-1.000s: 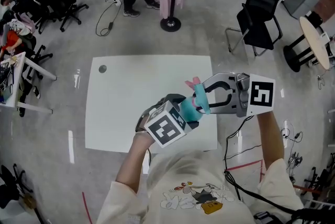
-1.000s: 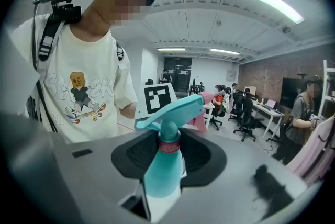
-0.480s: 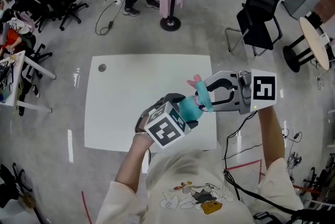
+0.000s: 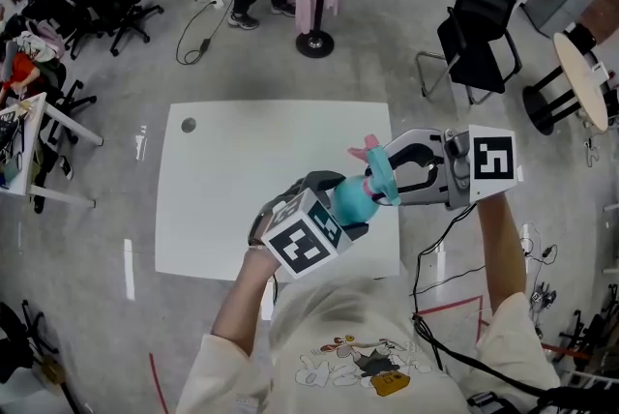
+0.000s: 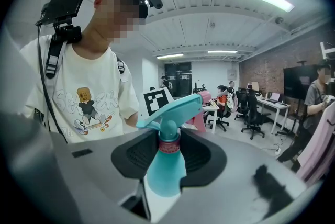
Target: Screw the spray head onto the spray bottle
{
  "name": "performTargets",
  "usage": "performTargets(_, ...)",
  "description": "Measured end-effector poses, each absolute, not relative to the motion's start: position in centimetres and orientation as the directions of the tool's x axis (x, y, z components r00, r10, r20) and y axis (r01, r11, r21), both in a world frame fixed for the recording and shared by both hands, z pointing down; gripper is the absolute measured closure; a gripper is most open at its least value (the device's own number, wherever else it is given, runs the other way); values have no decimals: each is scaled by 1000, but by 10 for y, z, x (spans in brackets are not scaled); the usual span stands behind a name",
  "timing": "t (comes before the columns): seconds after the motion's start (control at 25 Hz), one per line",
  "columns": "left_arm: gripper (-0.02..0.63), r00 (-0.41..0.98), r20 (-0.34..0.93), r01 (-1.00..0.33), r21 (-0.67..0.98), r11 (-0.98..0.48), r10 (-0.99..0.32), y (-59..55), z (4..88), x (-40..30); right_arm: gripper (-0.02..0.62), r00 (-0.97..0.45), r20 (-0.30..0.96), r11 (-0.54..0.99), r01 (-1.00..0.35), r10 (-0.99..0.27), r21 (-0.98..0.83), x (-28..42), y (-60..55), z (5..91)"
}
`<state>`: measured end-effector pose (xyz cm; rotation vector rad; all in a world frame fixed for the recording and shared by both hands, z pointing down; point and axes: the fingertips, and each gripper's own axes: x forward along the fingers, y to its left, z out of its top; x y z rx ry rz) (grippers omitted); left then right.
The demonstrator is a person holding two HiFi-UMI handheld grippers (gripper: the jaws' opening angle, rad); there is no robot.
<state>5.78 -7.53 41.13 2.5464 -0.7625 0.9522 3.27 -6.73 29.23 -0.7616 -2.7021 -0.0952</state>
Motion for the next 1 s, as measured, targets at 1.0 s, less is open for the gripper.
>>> performTargets(1.0,227,382,601,-894,48,-446,-702,-134,429,22,463,-917,318,971,-221,-239,94,-13,-128,296)
